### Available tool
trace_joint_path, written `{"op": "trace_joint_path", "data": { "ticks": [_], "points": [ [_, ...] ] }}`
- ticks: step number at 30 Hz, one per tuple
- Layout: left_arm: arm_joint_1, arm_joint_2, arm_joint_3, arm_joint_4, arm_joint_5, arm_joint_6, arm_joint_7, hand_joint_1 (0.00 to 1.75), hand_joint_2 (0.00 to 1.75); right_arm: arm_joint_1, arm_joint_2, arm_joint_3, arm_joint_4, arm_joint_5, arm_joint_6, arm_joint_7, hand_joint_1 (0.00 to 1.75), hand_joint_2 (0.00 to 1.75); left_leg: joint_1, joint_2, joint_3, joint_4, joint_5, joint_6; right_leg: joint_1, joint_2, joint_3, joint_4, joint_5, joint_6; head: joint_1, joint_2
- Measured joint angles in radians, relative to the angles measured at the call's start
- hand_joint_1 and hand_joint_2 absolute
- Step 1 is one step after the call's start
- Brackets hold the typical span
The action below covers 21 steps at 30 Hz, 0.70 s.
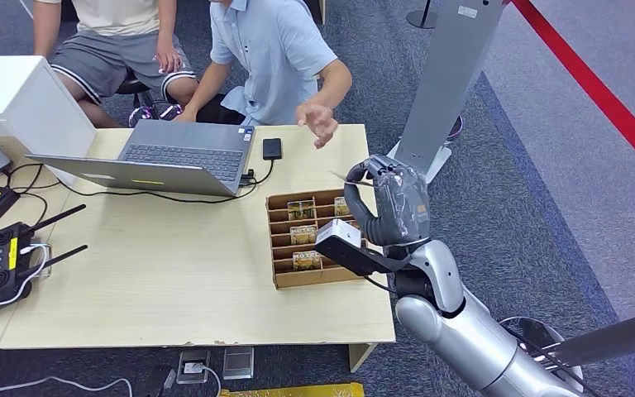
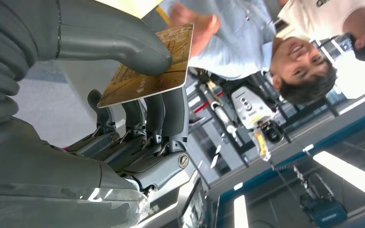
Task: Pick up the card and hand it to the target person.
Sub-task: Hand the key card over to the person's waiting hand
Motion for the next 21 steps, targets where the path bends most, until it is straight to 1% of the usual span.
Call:
{"op": "trace_joint_path", "data": {
  "ticks": [10, 19, 21],
  "points": [
    [0.002, 0.0, -0.014, 0.0, 0.021, 0.01, -0.006, 0.0, 1.75, -0.015, 0.05, 0.005, 0.139, -0.024, -0.069, -0.039, 1.34, 1.75, 0.0, 0.0, 0.0, 0.0, 0.0, 0.0, 0.0, 0.0, 0.0, 0.0, 0.0, 0.0, 0.0, 0.0],
    [0.006, 0.0, -0.017, 0.0, 0.033, 0.006, -0.014, 0.0, 1.75, -0.038, 0.075, 0.018, 0.201, -0.053, -0.084, -0.055, 1.34, 1.75, 0.0, 0.0, 0.0, 0.0, 0.0, 0.0, 0.0, 0.0, 0.0, 0.0, 0.0, 0.0, 0.0, 0.0],
    [0.007, 0.0, -0.017, 0.0, 0.033, 0.003, -0.017, 0.0, 1.75, -0.04, 0.078, 0.02, 0.21, -0.053, -0.084, -0.057, 0.67, 1.75, 0.0, 0.0, 0.0, 0.0, 0.0, 0.0, 0.0, 0.0, 0.0, 0.0, 0.0, 0.0, 0.0, 0.0]
  ]
}}
